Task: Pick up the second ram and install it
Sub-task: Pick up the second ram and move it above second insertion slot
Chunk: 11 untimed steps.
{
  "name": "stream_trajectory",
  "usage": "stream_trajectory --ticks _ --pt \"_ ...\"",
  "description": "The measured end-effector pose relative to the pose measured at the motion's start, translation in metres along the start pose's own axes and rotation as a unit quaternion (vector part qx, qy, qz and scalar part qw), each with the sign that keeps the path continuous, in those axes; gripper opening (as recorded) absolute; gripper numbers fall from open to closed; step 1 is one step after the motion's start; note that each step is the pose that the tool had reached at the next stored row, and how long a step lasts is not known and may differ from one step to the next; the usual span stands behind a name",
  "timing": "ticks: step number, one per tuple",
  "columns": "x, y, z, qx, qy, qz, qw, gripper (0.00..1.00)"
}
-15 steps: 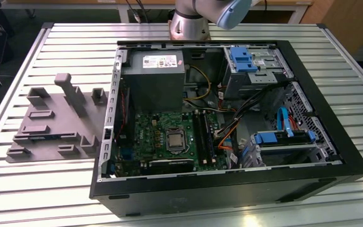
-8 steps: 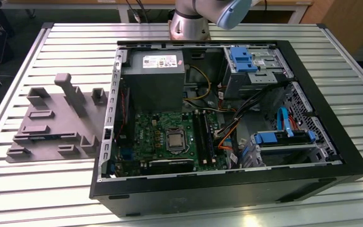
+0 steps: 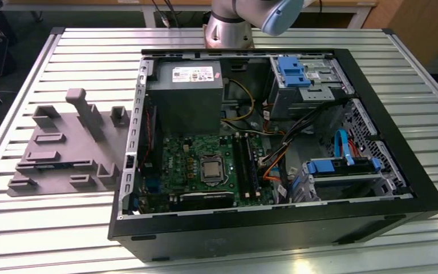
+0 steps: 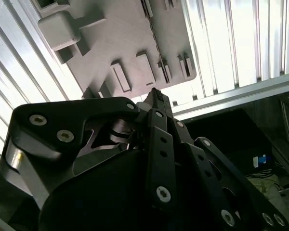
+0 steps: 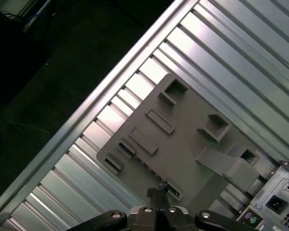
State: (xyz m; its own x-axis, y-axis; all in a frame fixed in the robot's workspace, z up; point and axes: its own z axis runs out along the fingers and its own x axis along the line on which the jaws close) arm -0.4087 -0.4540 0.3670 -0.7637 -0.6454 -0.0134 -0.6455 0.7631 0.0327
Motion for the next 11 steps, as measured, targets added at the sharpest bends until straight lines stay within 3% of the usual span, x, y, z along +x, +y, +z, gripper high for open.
stream_trajectory --ticks 11 --pt "0.0000 0.0000 0.0000 -0.0002 0.0004 -0.013 0.9999 0.11"
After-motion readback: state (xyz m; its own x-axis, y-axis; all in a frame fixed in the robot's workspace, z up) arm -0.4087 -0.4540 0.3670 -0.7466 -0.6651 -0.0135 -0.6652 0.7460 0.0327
